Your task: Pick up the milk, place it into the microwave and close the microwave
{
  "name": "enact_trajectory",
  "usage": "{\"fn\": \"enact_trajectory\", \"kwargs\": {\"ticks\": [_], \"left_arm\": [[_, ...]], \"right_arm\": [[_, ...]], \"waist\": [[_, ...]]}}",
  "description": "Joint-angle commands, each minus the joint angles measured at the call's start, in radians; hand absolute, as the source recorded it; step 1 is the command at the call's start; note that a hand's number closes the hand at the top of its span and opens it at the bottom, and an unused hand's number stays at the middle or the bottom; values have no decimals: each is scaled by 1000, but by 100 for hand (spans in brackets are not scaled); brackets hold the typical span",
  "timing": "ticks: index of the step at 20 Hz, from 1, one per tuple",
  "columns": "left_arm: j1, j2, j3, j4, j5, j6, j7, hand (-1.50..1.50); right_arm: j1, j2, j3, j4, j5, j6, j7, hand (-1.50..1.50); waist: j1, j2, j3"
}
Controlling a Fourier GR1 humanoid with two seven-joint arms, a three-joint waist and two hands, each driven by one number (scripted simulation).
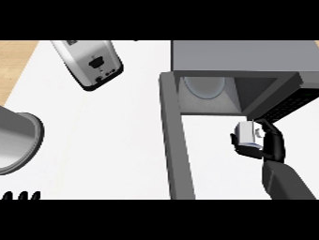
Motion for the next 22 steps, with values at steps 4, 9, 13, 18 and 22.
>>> {"fn": "enact_trajectory", "kwargs": {"ticks": [4,9,13,18,22], "left_arm": [[17,3,-7,-21,4,1,9,-150],[16,-7,12,8,25,2,-13,-150],[48,4,-12,1,1,-10,-28,-150],[33,5,-19,28,-1,-13,-30,-150],[63,-23,-91,-38,-43,30,-4,-150]], "right_arm": [[-67,62,26,-35,6,52,-84,150],[-4,65,48,-105,2,87,-87,150],[20,67,72,-192,-3,78,-22,150],[188,100,173,-469,22,72,125,150],[337,135,247,-709,28,92,226,150]], "waist": [[14,-9,4],[-10,-18,1],[-16,-21,0],[-43,-29,-2],[-41,-26,-2]]}}
